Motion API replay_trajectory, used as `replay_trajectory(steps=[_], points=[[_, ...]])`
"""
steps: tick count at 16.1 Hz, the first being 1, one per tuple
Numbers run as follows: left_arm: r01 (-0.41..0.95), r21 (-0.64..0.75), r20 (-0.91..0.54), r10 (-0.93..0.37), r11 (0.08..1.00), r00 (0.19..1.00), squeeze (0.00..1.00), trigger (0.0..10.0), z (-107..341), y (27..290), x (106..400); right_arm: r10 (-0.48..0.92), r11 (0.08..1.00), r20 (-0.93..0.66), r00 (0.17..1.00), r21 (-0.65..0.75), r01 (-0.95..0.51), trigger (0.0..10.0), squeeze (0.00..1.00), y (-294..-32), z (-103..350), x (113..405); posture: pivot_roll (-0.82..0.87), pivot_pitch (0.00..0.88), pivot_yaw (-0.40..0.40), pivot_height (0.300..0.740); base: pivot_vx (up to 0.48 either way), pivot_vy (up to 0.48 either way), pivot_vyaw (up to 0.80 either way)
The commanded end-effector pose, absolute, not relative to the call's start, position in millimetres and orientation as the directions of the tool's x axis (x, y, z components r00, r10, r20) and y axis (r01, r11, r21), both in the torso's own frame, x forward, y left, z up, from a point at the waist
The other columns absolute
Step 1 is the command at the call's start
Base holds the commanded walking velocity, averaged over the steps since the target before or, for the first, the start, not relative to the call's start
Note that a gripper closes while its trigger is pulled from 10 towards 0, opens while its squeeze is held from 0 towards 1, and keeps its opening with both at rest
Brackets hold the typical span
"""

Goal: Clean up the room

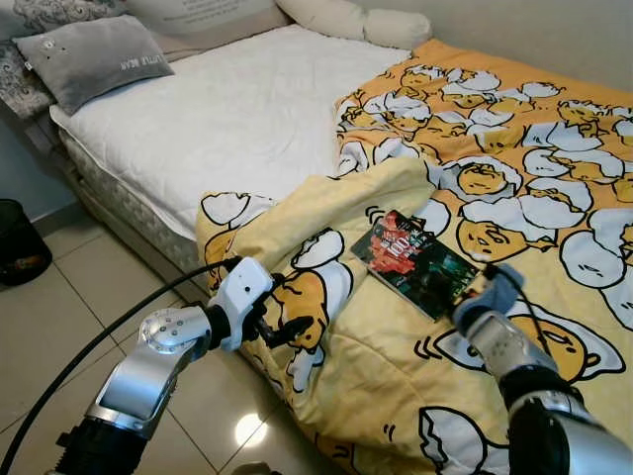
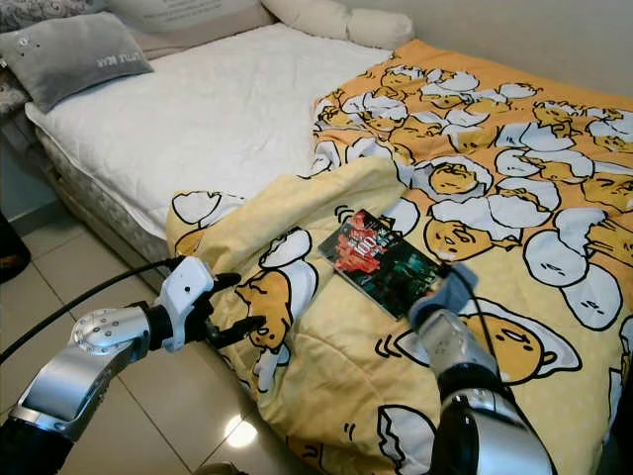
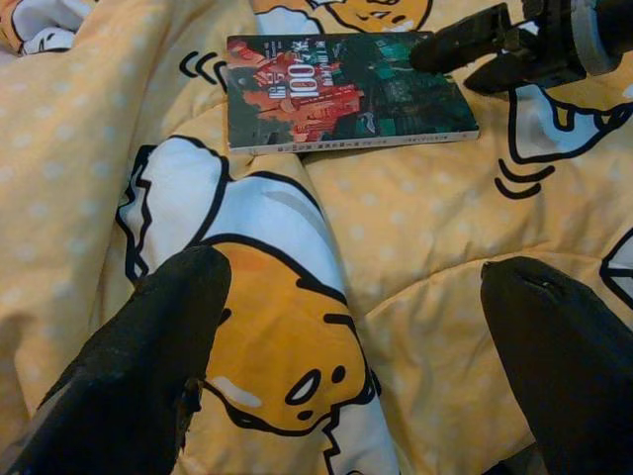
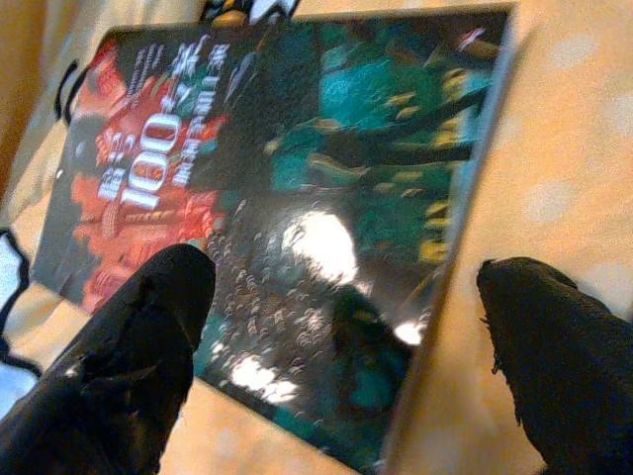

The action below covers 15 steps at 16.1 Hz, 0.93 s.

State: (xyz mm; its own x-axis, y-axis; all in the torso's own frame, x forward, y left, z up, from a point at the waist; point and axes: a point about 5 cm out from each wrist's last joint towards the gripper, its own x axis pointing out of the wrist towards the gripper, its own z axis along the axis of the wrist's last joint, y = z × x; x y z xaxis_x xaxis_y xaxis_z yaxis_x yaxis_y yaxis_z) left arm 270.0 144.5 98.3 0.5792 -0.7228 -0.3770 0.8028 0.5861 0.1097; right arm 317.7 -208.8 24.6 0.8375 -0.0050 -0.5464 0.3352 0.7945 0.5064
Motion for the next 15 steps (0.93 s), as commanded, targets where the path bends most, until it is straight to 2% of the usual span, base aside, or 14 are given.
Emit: replay_trajectory(steps=[1,3,4,5,8,10,11,12,15], points=[[0.802,0.105,-0.389,-0.718,0.589,0.578,0.59,10.0,96.4,147.4,268.7,0.001,0.786,-0.561,0.828,0.512,0.346,10.0,1.0,-207.9,22.8,317.4,0.09,0.0,-0.01,0.74,0.0,0.0,0.0],[0.805,0.098,-0.394,-0.72,0.585,0.571,0.59,10.0,94.7,146.3,265.8,-0.006,0.721,-0.595,0.804,0.554,0.416,10.0,1.0,-205.0,13.3,311.1,0.1,0.0,-0.011,0.74,0.0,0.0,0.0],[0.809,0.094,-0.398,-0.723,0.581,0.565,0.59,10.0,94.9,144.9,265.1,0.015,0.637,-0.595,0.803,0.625,0.451,10.0,0.24,-200.1,9.7,309.1,0.1,0.0,-0.012,0.74,0.0,0.0,0.0],[0.81,0.092,-0.4,-0.724,0.578,0.562,0.59,10.0,95.4,144.7,264.5,0.064,0.577,-0.583,0.81,0.684,0.447,10.0,0.0,-191.0,8.1,309.2,0.11,0.0,-0.014,0.74,0.0,0.0,0.0],[0.811,0.094,-0.408,-0.721,0.578,0.56,0.59,10.0,94.7,146.4,262.1,0.132,0.579,-0.585,0.8,0.7,0.417,10.0,0.0,-177.5,5.4,308.1,0.13,0.0,-0.014,0.74,0.0,0.0,0.0],[0.811,0.098,-0.41,-0.719,0.577,0.561,0.59,10.0,95.1,147.5,259.5,0.297,0.617,-0.471,0.831,0.759,0.21,10.0,0.0,-160.1,13.1,312.4,0.14,0.0,-0.019,0.74,0.0,0.0,0.0],[0.809,0.098,-0.41,-0.717,0.579,0.563,0.59,10.0,95.2,148.0,258.1,0.428,0.626,-0.392,0.814,0.778,0.045,10.0,0.0,-152.1,14.4,308.1,0.14,0.0,-0.025,0.74,0.0,0.0,0.0],[0.808,0.097,-0.411,-0.716,0.581,0.564,0.59,10.0,94.7,148.1,256.9,0.513,0.622,-0.357,0.78,0.781,-0.052,10.0,0.0,-149.1,12.2,301.1,0.13,0.0,-0.027,0.74,0.0,0.0,0.0],[0.811,0.09,-0.415,-0.719,0.578,0.558,0.59,10.0,92.2,147.2,255.4,0.596,0.649,-0.374,0.711,0.745,-0.152,10.0,0.0,-160.2,-1.6,278.7,0.12,0.0,-0.029,0.74,0.0,0.0,0.0]])
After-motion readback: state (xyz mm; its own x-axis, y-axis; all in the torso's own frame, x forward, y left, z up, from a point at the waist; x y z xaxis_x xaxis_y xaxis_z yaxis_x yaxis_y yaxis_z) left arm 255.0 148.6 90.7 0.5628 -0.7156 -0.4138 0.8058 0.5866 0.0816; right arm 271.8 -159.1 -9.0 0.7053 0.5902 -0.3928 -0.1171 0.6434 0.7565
